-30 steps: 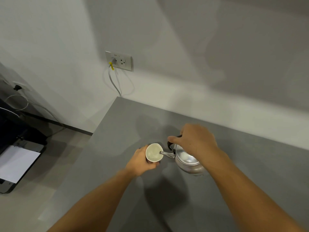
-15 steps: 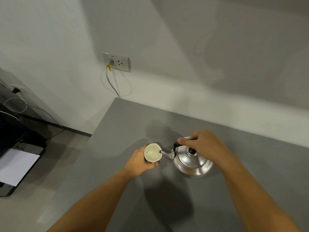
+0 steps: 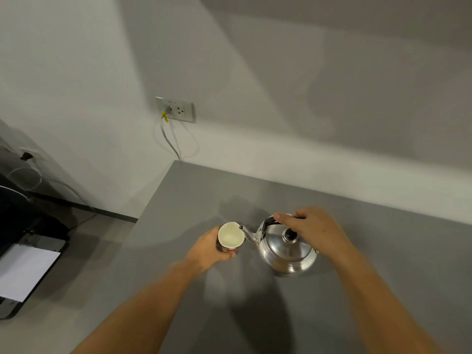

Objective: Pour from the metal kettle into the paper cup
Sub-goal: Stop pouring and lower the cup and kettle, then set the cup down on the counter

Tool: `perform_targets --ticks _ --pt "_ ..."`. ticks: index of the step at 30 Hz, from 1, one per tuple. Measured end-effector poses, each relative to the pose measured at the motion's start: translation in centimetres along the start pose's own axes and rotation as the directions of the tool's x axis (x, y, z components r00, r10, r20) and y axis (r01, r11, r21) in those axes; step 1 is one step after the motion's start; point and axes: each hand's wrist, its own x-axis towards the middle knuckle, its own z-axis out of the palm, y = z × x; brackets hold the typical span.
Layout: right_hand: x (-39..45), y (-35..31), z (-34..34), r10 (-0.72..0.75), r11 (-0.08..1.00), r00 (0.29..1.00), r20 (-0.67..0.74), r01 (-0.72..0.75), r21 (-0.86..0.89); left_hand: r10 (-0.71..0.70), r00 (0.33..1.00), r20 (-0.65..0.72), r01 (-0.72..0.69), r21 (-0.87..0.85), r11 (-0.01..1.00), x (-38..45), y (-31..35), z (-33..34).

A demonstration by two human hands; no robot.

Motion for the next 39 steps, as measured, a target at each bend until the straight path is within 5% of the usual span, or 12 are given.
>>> perform_targets --ticks 12,21,39 --pt "-2.2 1.1 0.3 0.069 0.991 0.996 -0.056 -0.061 0.122 -0.099 0.995 -0.006 0.098 0.215 0.972 -1.1 -1.3 -0.8" --pt "-2.1 2.0 -1.7 0.128 0.957 0.985 -0.114 -0.092 0.275 -0.091 0.987 -0.132 0.122 0.249 0.961 -0.3 0.0 -2.9" --pt "10.7 2.7 -4.2 0.128 0.982 0.974 -0.185 -0.098 0.162 -0.019 0.985 -0.171 0.066 0.275 0.959 11.5 5.0 -4.7"
